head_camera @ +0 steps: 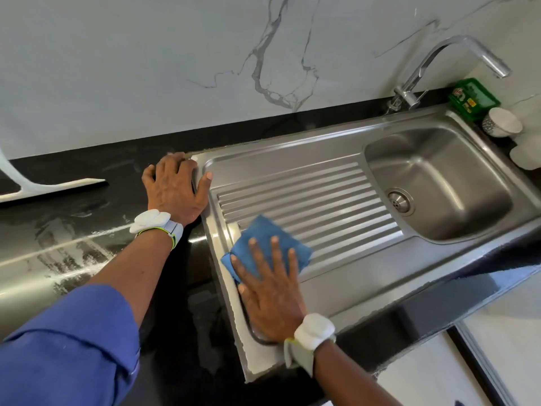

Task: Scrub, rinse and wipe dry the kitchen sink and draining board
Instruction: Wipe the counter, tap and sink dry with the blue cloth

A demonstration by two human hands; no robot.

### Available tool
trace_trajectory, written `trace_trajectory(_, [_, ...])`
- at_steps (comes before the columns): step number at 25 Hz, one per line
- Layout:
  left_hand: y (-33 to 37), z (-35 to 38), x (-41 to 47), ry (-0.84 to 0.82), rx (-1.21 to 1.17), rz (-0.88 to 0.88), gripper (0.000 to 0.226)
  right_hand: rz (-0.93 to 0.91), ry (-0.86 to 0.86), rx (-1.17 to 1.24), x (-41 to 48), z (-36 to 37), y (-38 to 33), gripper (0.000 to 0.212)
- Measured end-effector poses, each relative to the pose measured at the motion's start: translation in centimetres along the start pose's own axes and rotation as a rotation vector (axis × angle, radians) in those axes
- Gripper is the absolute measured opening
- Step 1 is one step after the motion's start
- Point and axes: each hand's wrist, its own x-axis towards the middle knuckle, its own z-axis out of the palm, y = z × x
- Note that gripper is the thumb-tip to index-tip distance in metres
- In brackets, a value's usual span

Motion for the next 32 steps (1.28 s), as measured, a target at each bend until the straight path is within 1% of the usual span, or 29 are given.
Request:
trace_trajectory(2, [0.2,-0.3,-0.1,0.006,0.005,-0.001,0.053,-0.091,-0.012,0.038,-2.1,0.0,-0.6,0.056])
trace_trajectory(4, [0.4,-0.4,-0.3,-0.002,0.022,-0.001,0.051,-0.166,-0.009,0.027,-4.6,-0.4,1.4,0.055])
trace_trajectory(5, [0.4,-0.4,-0.4,-0.007,0.030,-0.001,0.051,-0.188,-0.040,0.027,-5.7,-0.7,3.0,0.055])
trace_trajectory(6, [0.4,-0.4,-0.5,-0.010,0.033,-0.003,0.051,-0.170,-0.060,0.029,-6.5,-1.1,4.8,0.056])
trace_trajectory(7, [0.2,-0.4,-0.6,-0.011,0.037,-0.002,0.051,-0.094,-0.057,0.021,-6.7,-1.3,6.9,0.058])
trace_trajectory(8, [0.3,-0.3,-0.7,-0.013,0.038,0.001,0.052,0.038,-0.038,0.005,-6.4,-1.5,9.4,0.061])
trace_trajectory(10, [0.2,-0.2,-1.0,-0.008,0.042,0.007,0.051,0.423,-0.019,-0.005,-4.3,-2.6,14.4,0.065])
trace_trajectory(12, [0.4,-0.2,-1.1,-0.004,0.052,0.018,0.049,0.761,-0.078,0.145,-1.4,-4.1,17.9,0.064])
trace_trajectory(13, [0.5,-0.2,-1.1,-0.006,0.060,0.021,0.049,0.868,-0.085,0.217,-0.1,-4.5,18.4,0.063])
trace_trajectory(14, [0.6,-0.3,-1.1,-0.007,0.063,0.021,0.049,0.917,-0.070,0.217,0.9,-4.7,17.8,0.061])
trace_trajectory(15, [0.7,-0.3,-1.1,-0.009,0.062,0.021,0.049,0.889,-0.049,0.177,1.5,-4.3,16.3,0.060])
trace_trajectory(16, [0.6,-0.2,-1.2,-0.006,0.061,0.023,0.049,0.792,-0.012,0.123,1.7,-3.5,14.0,0.059])
trace_trajectory(18, [0.6,-0.3,-1.2,0.000,0.058,0.023,0.050,0.469,0.000,0.075,0.7,-1.9,7.3,0.058])
trace_trajectory(20, [0.6,-0.4,-1.3,0.000,0.054,0.017,0.051,0.128,-0.055,0.061,-1.3,-0.6,0.9,0.057])
trace_trajectory(21, [0.6,-0.5,-1.5,0.002,0.055,0.010,0.051,0.051,-0.088,0.087,-2.1,-0.5,-1.2,0.056])
trace_trajectory(22, [0.7,-0.5,-1.7,0.001,0.054,0.007,0.052,0.034,-0.126,0.134,-2.8,-0.8,-2.5,0.055])
trace_trajectory(23, [0.8,-0.7,-1.8,-0.006,0.052,0.014,0.052,0.019,-0.161,0.175,-3.7,-1.4,-3.0,0.054])
trace_trajectory(25, [1.0,-1.0,-2.1,-0.035,0.057,0.051,0.054,-0.095,-0.195,0.190,-6.5,-2.6,-2.5,0.052])
trace_trajectory(27, [1.2,-1.5,-2.8,-0.025,0.042,0.060,0.051,-0.232,-0.151,0.087,-10.1,-3.0,-1.6,0.052])
trace_trajectory(29, [1.0,-2.1,-3.5,0.018,-0.013,-0.009,0.048,-0.340,-0.157,-0.053,-12.4,-3.1,-1.2,0.052])
trace_trajectory(32, [-0.1,-3.5,-5.3,0.078,-0.050,-0.125,0.042,-0.477,-0.175,-0.129,-13.2,-2.4,-1.6,0.054])
